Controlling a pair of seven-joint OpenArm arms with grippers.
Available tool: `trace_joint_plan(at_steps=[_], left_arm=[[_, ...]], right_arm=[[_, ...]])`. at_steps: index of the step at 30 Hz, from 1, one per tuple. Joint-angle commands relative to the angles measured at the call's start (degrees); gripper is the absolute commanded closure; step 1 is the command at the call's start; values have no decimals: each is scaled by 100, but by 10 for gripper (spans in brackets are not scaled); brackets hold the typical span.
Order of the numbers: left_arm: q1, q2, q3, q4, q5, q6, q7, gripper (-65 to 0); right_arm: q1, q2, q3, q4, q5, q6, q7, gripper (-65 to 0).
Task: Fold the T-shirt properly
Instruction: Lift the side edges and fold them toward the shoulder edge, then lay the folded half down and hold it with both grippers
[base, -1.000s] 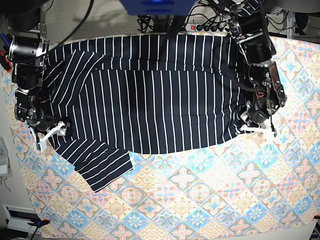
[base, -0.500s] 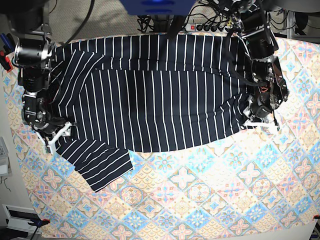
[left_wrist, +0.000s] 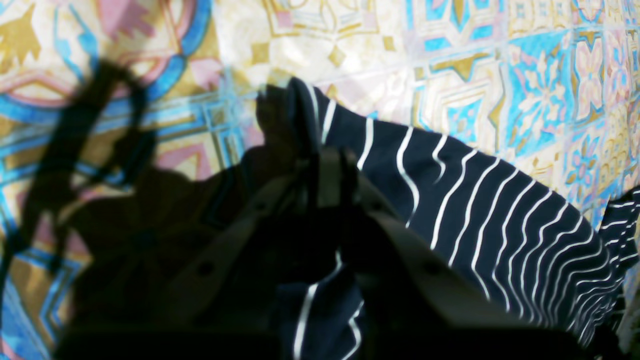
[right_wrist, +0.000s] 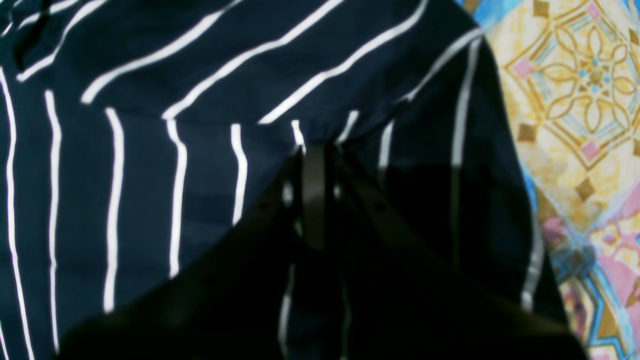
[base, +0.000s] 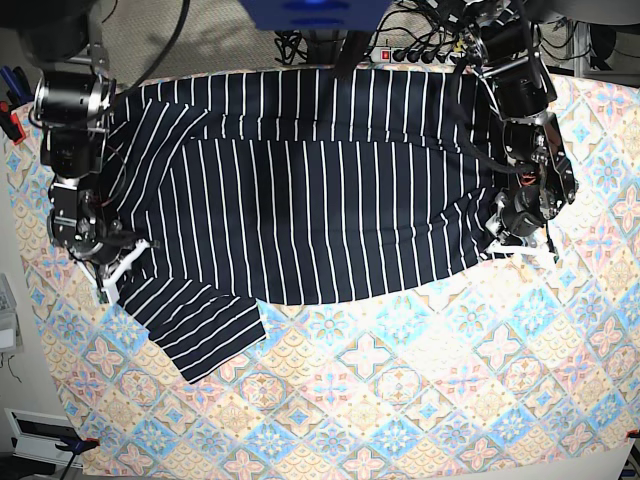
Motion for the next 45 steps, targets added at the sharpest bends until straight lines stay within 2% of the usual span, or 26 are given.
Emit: trace_joint_plan(at_steps=[1,4,7,9,17,23,28,31,34,38,45], left_arm=[[-98,-60,5,123,-56,-32,-67,0],[-98,-60,5,123,-56,-32,-67,0],[-98,-60,5,123,-56,-32,-67,0],[-98,-60,5,123,-56,-32,-67,0],[-98,-60,5,150,-65,-32,-67,0],[201,-34,5,976,-65,-32,-67,0],[527,-25,5,1539,-74,-32,-67,0],[764,-69,5,1811,-346,-41,-67,0],[992,-210,-4,2022,-707,-41,-67,0],[1256,-368,-4,2119,-1076,-41,-67,0],[1652,-447,-4,2268,-1296,-41,-76,0]], right_arm=[[-103,79,231,319,-54,51,-232,0],[-525,70,881,1338,-54,95,-874,0],[-850,53,1233,2182,-54,429,-1480,0],[-1105,44,1330,2657,-54,499,-1709,0],[-2055,44,1330,4011,-54,535,-1814,0],[-2538,44,1330,4802,-27,535,-1814,0],[-2758,61,1374,5294,518,535,-1885,0],[-2855,44,1725,5514,553,535,-2175,0],[-2898,35,1936,5576,702,754,-2236,0],[-2978,35,2297,5585,949,825,-2605,0],[-3276,35,2508,5576,1116,825,-2746,0]])
